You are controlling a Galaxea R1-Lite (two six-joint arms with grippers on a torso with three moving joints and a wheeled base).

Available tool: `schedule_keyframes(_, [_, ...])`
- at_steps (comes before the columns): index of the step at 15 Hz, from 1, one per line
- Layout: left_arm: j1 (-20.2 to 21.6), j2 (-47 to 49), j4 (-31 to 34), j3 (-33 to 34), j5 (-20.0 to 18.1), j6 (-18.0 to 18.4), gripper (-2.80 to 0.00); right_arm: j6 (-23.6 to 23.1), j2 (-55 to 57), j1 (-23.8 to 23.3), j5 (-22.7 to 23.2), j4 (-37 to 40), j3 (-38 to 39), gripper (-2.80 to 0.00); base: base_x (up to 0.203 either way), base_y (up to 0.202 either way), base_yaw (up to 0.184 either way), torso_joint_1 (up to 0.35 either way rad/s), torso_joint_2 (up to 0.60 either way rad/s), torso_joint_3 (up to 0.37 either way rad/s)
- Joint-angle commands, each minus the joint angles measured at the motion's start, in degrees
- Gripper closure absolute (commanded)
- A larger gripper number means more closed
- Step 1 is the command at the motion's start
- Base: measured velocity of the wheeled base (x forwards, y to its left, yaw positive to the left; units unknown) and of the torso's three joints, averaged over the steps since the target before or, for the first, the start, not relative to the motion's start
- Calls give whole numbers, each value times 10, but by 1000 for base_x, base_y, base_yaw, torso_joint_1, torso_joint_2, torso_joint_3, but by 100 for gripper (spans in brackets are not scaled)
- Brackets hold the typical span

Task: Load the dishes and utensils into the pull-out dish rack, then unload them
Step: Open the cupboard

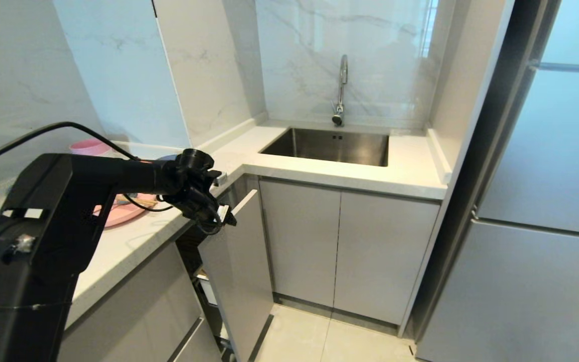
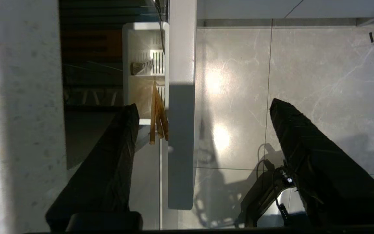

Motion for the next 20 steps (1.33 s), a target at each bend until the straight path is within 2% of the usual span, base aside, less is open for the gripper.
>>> schedule_keyframes(1, [0,12,2,0,-1,0,-280,0,1,0,0,0,0,0,0,0,0,0,0,0])
schedule_keyframes(5, [-1,30,1,0,-2,-2,-280,0,1,0,0,0,0,0,0,0,0,0,0,0])
schedule_keyframes(12, [-34,41,3,0,1,-17,-280,0,1,0,0,0,0,0,0,0,0,0,0,0])
schedule_keyframes(20, [-98,40,6,0,2,-49,-280,0,1,0,0,0,0,0,0,0,0,0,0,0])
